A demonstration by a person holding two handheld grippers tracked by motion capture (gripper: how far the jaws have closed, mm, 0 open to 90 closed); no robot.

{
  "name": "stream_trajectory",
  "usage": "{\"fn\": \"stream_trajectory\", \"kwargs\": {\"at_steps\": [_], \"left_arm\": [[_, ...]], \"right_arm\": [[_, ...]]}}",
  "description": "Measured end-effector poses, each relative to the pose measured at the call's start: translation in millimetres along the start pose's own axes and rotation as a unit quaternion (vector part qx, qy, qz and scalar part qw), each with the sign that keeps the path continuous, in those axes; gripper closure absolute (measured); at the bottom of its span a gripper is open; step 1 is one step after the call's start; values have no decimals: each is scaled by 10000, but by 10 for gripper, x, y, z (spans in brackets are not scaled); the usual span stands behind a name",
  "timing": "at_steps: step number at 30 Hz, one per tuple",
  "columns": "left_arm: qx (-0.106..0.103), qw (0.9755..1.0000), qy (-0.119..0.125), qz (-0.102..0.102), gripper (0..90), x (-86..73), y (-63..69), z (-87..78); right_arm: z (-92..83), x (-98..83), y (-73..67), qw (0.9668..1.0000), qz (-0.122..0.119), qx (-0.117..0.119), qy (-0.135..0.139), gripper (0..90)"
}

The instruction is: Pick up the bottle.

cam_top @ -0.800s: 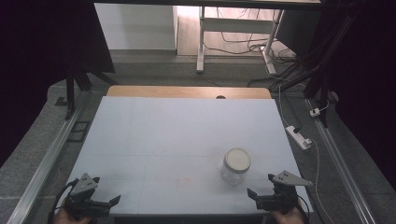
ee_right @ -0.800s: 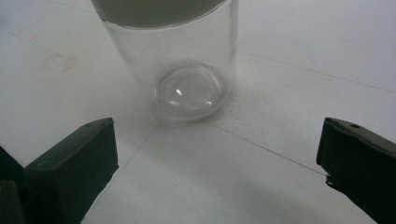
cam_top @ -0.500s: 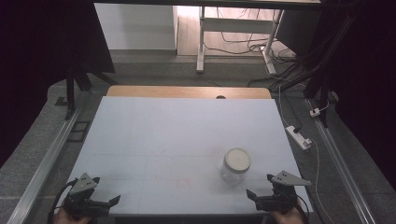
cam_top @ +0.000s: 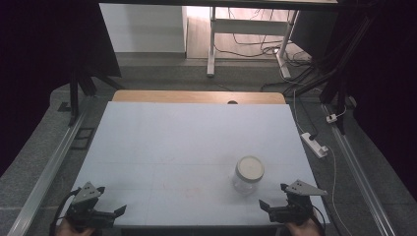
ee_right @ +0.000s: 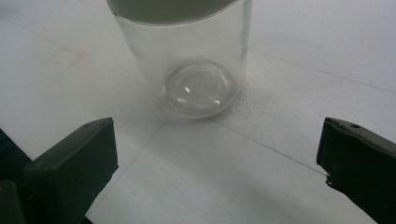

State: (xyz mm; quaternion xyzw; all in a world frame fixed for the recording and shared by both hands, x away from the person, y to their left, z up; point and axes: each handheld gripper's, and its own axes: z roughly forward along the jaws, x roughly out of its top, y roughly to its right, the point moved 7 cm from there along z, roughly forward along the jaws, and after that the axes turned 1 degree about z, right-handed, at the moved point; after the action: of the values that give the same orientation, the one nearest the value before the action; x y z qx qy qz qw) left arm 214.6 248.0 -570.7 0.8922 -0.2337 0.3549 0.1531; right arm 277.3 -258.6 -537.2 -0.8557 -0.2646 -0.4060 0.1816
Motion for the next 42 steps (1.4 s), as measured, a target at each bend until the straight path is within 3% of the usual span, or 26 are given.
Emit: {"fn": "stream_trajectory", "kwargs": {"at_steps": [11, 21, 32, 38, 42], "left_arm": [[-11, 10000, -2, -2, 0, -1, -4, 1], [-15, 10000, -19, -16, 0, -2, -8, 4], [-32, 9999, -20, -95, 0, -2, -17, 7], [-32, 9999, -29, -104, 0, -1, -18, 8], [-36, 9999, -25, -111, 0, -2, -20, 7]], "right_arm": [[0, 19, -23, 10000, -51, -36, 25, 0], [-2, 67, -59, 9995, -269, -49, 128, 0], [73, 143, -121, 9990, -409, 148, 131, 0], [130, 150, -108, 9991, -365, 207, 79, 0], [198, 177, -125, 9990, -248, 370, 23, 0]]}}
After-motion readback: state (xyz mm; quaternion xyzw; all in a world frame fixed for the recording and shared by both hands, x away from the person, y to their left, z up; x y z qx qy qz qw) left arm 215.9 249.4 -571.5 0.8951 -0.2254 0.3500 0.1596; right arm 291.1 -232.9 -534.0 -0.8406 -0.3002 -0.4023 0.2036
